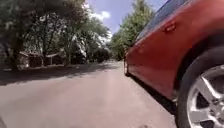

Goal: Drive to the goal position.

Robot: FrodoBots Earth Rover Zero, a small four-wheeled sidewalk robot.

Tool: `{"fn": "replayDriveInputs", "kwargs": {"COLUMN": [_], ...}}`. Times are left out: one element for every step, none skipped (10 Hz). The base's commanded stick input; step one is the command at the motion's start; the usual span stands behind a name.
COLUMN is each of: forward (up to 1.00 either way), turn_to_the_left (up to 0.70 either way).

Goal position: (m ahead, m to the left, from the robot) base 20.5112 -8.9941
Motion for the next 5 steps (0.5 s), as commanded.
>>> {"fn": "replayDriveInputs", "kwargs": {"forward": [0.85,0.85,0.85,0.85,0.85], "turn_to_the_left": [0.0,0.0,0.0,0.0,0.0]}}
